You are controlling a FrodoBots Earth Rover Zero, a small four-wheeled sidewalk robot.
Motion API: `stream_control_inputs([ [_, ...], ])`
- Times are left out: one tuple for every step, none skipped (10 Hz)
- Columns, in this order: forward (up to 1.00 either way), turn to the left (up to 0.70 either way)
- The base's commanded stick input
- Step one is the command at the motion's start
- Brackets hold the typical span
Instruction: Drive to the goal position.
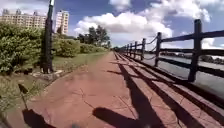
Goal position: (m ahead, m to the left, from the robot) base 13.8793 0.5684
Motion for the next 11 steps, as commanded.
stream_control_inputs([
  [0.85,-0.03],
  [0.85,-0.27],
  [0.85,-0.28],
  [0.85,-0.05],
  [0.85,0.00],
  [0.85,0.00],
  [0.85,0.00],
  [0.85,0.00],
  [0.85,0.00],
  [0.85,0.00],
  [0.85,0.00],
])
